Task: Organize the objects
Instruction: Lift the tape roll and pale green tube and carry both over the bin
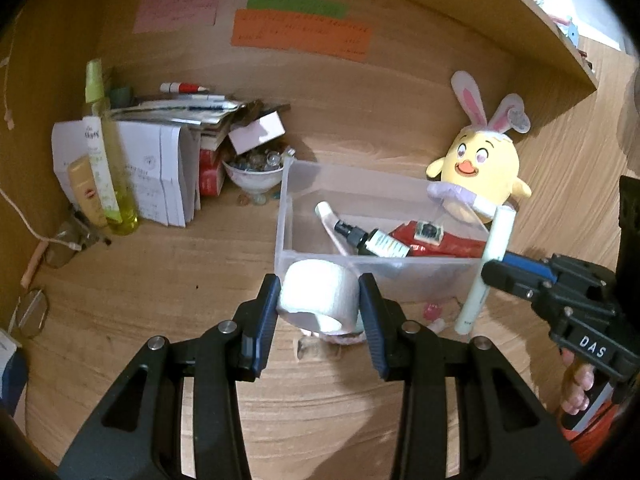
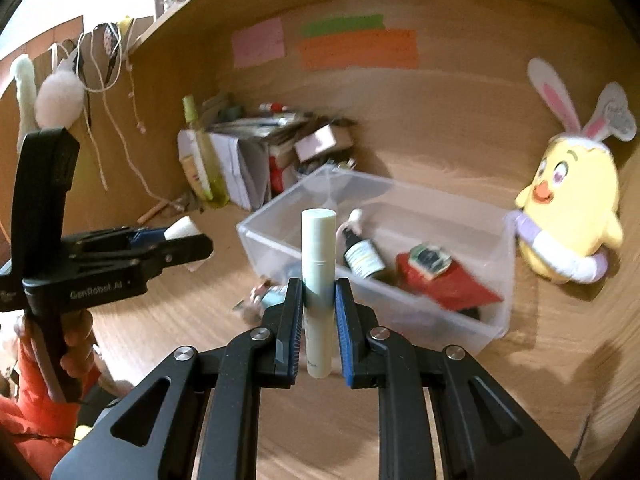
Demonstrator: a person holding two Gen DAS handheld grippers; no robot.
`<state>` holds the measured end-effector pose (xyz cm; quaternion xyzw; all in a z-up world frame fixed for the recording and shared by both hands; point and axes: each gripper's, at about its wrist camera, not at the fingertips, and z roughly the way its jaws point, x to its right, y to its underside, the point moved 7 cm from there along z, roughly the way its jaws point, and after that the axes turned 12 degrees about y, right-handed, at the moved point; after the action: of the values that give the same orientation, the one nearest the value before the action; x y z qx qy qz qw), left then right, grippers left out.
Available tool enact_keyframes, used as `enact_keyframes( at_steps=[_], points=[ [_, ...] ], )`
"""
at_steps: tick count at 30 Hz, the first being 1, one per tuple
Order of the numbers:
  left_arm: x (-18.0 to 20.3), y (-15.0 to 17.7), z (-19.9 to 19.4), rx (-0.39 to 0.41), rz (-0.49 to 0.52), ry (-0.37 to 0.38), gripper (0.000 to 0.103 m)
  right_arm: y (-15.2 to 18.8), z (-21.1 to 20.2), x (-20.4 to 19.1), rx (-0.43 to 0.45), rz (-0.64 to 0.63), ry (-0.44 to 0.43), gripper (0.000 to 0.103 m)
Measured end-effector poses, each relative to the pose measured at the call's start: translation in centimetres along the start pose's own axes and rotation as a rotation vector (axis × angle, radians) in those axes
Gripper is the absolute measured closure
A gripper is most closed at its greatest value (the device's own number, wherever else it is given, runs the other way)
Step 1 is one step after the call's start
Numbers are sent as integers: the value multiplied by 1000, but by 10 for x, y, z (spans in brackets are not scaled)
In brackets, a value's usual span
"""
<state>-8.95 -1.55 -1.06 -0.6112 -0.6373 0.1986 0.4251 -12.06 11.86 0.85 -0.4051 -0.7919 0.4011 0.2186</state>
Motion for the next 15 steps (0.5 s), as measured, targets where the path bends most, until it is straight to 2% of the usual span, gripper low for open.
enact_keyframes(
  at_steps=[15],
  points=[
    [8, -35, 10, 44, 32, 4, 63, -42, -10, 30, 103, 19, 82, 89]
  ],
)
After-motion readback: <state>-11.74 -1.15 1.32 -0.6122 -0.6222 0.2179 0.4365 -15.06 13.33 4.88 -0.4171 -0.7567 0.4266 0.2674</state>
